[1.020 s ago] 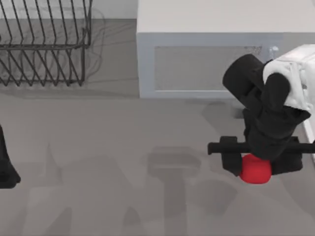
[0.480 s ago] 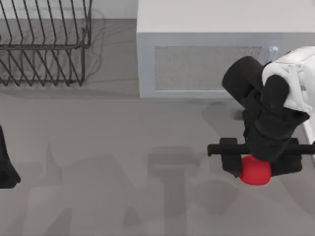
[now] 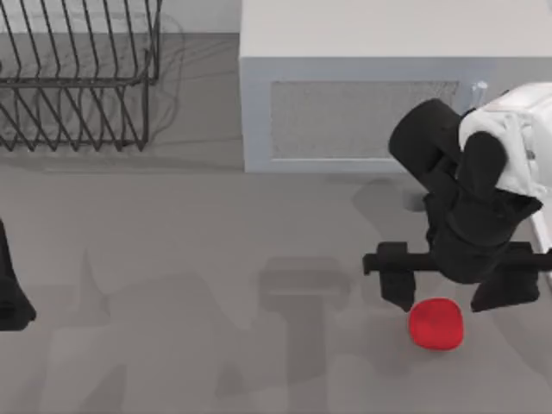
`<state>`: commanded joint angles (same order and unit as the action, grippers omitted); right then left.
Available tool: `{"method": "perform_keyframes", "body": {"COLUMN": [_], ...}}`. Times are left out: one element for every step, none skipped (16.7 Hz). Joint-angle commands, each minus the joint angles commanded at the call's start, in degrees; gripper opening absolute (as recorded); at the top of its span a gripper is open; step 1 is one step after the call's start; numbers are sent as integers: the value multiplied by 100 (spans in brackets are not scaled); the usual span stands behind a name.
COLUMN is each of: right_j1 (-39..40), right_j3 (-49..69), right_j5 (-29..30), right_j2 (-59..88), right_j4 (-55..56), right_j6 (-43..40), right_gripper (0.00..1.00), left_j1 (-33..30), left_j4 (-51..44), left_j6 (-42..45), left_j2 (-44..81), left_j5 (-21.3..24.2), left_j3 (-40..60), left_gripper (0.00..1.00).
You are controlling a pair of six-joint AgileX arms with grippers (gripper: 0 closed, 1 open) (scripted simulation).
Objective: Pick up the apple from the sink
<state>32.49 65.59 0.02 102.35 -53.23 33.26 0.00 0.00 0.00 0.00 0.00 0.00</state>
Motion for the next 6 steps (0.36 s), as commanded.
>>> {"method": "perform_keyframes", "body": {"right_j1": [0,0,0,0,0,0], "right_j3": [0,0,0,0,0,0], "right_j5": [0,0,0,0,0,0], "right_j2": [0,0,0,0,0,0], "right_j4": [0,0,0,0,0,0], "right_j6": [0,0,0,0,0,0], "right_gripper": [100,100,100,100,100,100], "left_j1": [0,0,0,0,0,0], "left_j4": [0,0,0,0,0,0], "left_j6": [0,0,0,0,0,0], "left_j2": [0,0,0,0,0,0], "left_j5": [0,0,0,0,0,0], "left_j3": [0,0,0,0,0,0], "left_gripper": [100,100,100,100,100,100]}}
